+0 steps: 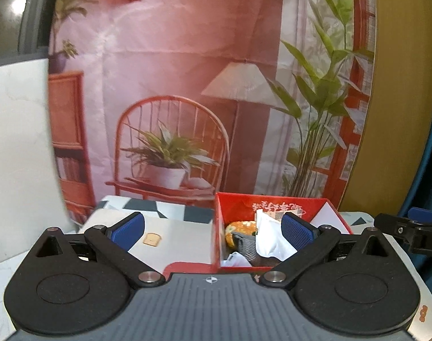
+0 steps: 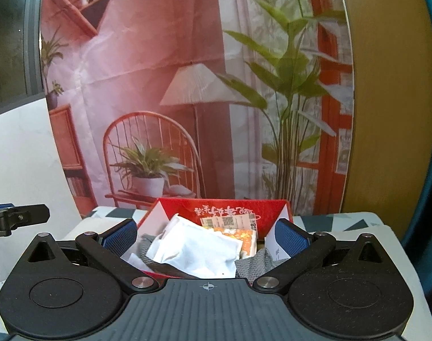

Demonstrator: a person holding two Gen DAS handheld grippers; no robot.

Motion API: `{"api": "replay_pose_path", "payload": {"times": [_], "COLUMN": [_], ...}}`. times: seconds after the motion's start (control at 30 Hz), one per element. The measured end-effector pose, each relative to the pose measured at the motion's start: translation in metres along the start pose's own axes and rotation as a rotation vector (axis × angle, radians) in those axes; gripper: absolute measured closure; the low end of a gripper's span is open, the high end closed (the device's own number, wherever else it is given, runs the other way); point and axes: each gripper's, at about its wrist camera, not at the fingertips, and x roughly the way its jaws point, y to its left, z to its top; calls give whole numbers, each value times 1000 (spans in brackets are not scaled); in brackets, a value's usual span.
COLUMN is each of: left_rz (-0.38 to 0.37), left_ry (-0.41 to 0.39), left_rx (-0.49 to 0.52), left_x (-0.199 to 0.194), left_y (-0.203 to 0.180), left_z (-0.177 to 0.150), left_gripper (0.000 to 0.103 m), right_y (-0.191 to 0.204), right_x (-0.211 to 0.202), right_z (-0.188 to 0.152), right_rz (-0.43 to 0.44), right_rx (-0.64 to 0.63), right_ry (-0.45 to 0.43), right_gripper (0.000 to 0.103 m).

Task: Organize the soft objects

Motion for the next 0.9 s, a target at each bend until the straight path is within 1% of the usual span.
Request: {"api": "replay_pose_path", "payload": {"times": [0.2, 0.43, 0.53, 0.63, 0.9], "left_rz": [7, 48, 60, 54, 61], "left_ry": [-36, -65, -67, -68, -55], "left_rx": [6, 20, 22, 18, 40], "left_x": [-36, -68, -74, -78, -78], "left_y": [4, 4, 3, 2, -4], "left_z": [3, 2, -1, -3, -8], "left_gripper": [0, 0, 0, 0, 0], "right_y": [10, 16, 19, 20, 17], "right_x": [-32, -71, -84, -92, -100], "right_z": [-3, -11, -17, -21, -26], "right_rz": [-44, -86, -104, -108, -126], "right_rx": [3, 15, 13, 16, 6], "right_ry": [-19, -38, -50, -53, -57], "right_gripper": [0, 0, 0, 0, 0]}}
